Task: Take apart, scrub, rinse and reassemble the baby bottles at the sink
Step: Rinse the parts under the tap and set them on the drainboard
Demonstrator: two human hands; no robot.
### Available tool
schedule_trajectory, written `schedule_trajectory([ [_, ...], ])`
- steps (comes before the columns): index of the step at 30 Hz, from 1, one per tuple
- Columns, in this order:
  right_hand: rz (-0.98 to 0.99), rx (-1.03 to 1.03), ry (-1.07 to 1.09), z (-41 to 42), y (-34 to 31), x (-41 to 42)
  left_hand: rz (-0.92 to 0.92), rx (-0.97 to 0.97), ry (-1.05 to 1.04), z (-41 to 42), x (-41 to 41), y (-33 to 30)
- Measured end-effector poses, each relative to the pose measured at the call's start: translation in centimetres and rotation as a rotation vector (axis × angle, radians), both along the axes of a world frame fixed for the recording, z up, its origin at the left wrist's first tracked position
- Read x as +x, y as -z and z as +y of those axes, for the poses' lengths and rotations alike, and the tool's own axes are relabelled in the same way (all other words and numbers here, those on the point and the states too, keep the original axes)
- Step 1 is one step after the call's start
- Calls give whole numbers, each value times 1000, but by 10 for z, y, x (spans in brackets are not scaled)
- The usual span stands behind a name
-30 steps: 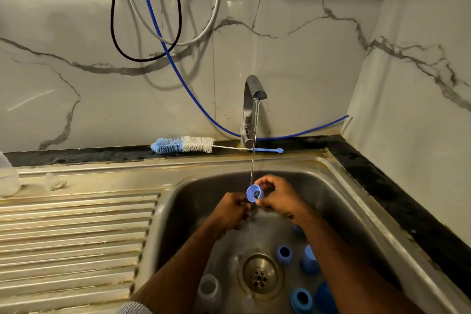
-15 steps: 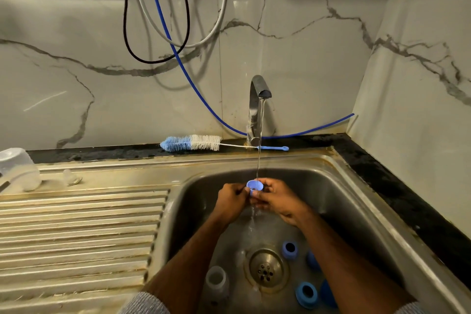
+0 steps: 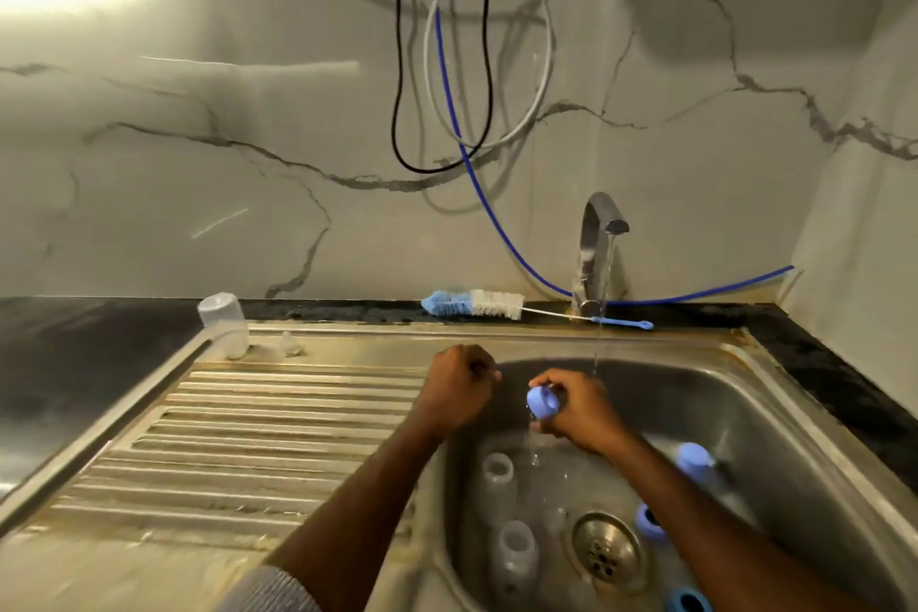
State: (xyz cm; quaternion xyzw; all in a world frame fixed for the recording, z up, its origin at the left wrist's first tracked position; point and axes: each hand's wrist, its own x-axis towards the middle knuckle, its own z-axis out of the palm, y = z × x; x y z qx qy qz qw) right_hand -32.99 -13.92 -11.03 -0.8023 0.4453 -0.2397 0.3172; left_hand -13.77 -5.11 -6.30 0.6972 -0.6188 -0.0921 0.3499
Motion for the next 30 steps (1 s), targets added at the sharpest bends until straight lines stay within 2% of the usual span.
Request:
schedule_trajectory([
  [4, 121, 33, -81, 8, -4, 15, 20, -6, -112, 24, 53, -5],
  [6, 159, -25, -96, 11, -7, 25, 27, -23, -167, 34, 80, -8],
  [11, -44, -145, -16, 22, -32, 85, 1, 28, -234, 55, 140, -7],
  [18, 23, -179, -177, 34, -69, 226, 21, 61, -377, 74, 208, -6],
  [23, 90, -157, -135, 34, -63, 292, 50, 64, -423, 78, 228, -5],
  [30, 158, -220, -66, 33, -47, 310, 24, 103, -381, 74, 230, -3],
])
